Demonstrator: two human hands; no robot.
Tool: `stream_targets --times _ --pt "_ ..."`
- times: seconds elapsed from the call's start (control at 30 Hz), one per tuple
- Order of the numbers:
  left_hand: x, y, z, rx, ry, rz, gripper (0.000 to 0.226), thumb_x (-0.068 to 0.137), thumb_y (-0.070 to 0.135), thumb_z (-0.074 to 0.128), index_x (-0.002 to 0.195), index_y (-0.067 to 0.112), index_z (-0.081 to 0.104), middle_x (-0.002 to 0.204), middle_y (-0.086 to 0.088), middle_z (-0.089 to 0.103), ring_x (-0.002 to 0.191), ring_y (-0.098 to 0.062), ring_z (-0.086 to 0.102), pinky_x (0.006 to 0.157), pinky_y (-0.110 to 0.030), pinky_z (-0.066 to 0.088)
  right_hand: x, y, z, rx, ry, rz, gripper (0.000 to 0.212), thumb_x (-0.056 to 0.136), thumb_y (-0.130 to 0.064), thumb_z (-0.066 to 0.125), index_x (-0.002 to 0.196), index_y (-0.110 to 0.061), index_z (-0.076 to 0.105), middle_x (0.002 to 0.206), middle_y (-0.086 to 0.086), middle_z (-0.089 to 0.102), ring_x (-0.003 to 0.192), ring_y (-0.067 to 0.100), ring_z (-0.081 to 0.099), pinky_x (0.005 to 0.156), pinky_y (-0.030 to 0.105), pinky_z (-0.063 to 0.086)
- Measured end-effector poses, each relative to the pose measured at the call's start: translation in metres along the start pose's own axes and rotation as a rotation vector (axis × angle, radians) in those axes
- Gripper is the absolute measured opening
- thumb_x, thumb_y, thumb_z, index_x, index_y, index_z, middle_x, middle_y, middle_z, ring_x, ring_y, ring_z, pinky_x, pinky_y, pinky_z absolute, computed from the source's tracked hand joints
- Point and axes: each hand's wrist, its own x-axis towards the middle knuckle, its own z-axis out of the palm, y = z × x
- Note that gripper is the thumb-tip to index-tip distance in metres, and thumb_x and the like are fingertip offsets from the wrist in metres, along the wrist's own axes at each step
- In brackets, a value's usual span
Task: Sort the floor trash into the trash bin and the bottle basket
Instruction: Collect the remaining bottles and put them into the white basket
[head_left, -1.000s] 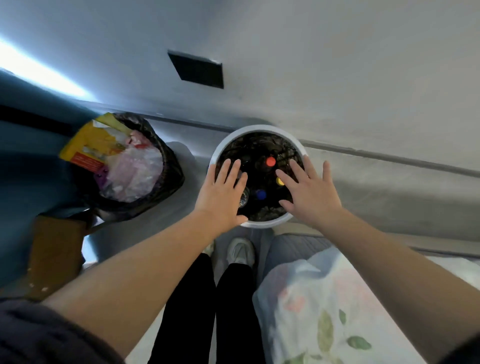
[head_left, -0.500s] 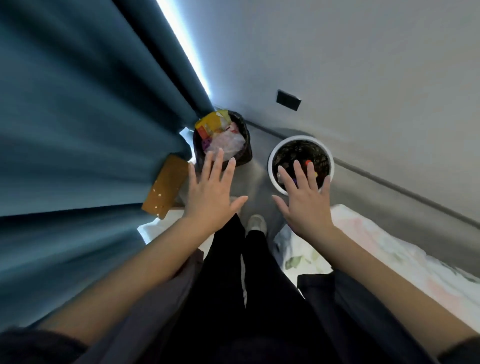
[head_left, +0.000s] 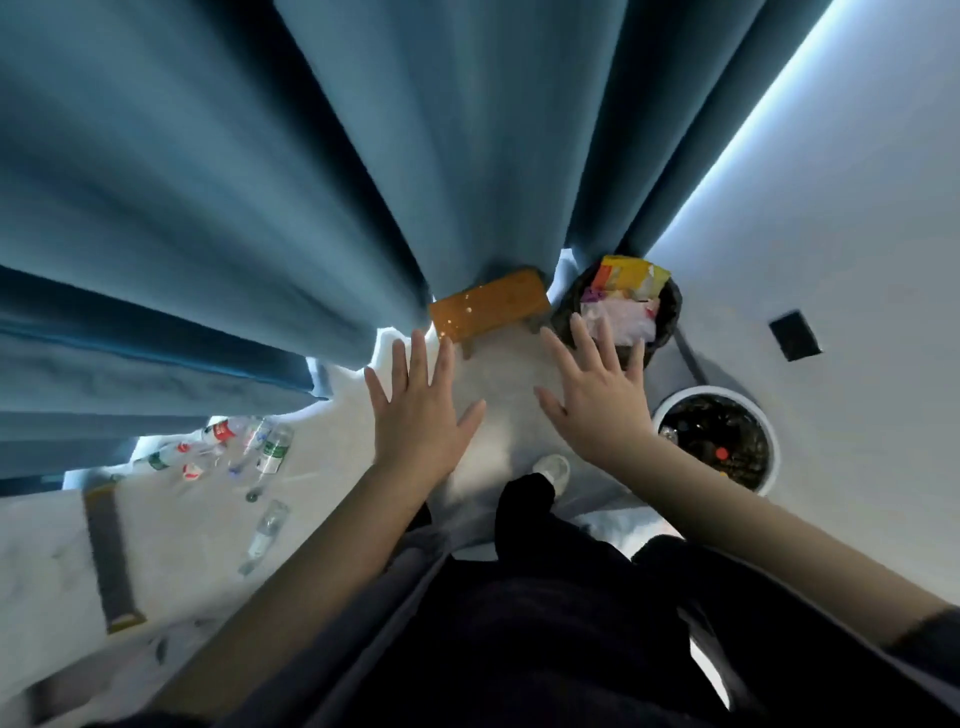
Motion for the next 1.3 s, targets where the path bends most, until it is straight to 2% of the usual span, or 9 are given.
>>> stream_targets --times 0.17,0.33,0.47,0.63,1.03,1.3 --pt "-0.026 -0.081 0.003 -0.074 0.029 -0.163 0.076 0.092 0.06 0.032 0.151 0.024 0.001 0.159 -0.006 -0.011 0.146 -0.027 -0.009 0.114 -0.057 0.001 0.033 -0.089 -0.007 -0.102 -0.008 -0.169 0.064 0.097 -0.054 0.029 0.152 -0.031 0.006 0.161 0.005 -0.002 0.147 0.032 -0.007 0.114 0.061 -0.001" --pt "-0.06 -0.187 0.013 -0.149 0.035 -0.284 0.075 0.092 0.061 0.029 0.151 0.025 -0.001 0.158 -0.006 -0.016 0.146 -0.026 -0.013 0.114 -0.056 -0.002 0.04 -0.213 0.01 -0.167 0.01 -0.305 0.063 0.097 -0.053 0.028 0.152 -0.029 0.008 0.161 0.006 0.002 0.148 0.032 -0.004 0.113 0.06 -0.001" --pt "-0.092 -0.285 0.018 -0.13 0.056 -0.36 0.075 0.093 0.061 0.028 0.152 0.025 0.0 0.159 -0.007 -0.014 0.146 -0.028 -0.011 0.114 -0.057 -0.001 0.024 -0.319 0.04 -0.141 -0.06 -0.352 0.065 0.096 -0.05 0.034 0.152 -0.029 0.007 0.161 0.006 -0.001 0.147 0.031 -0.005 0.113 0.06 -0.001" --pt "-0.139 -0.38 0.03 -0.184 0.065 -0.491 0.075 0.093 0.06 0.031 0.152 0.024 0.003 0.159 -0.008 -0.013 0.146 -0.029 -0.011 0.114 -0.057 0.001 0.012 -0.427 0.067 -0.207 -0.126 -0.507 0.065 0.096 -0.05 0.034 0.152 -0.03 0.007 0.161 0.006 -0.004 0.147 0.031 -0.009 0.113 0.059 -0.004" --pt "-0.201 -0.485 0.108 -0.421 -0.107 -0.833 0.079 0.092 0.064 0.028 0.152 0.023 -0.002 0.159 -0.01 -0.012 0.146 -0.031 -0.01 0.113 -0.059 0.0 0.047 -0.553 0.117 -0.438 -0.317 -0.818 0.064 0.098 -0.048 0.031 0.153 -0.028 0.006 0.161 0.005 -0.007 0.147 0.029 -0.011 0.112 0.059 -0.006" --pt "-0.194 -0.569 0.199 -0.6 -0.288 -1.073 0.083 0.092 0.06 0.036 0.152 0.02 -0.004 0.159 -0.01 -0.009 0.146 -0.03 -0.008 0.114 -0.061 0.003 0.123 -0.67 0.211 -0.714 -0.556 -1.043 0.069 0.097 -0.042 0.038 0.152 -0.032 -0.003 0.161 0.004 -0.009 0.147 0.03 -0.012 0.114 0.059 -0.001"
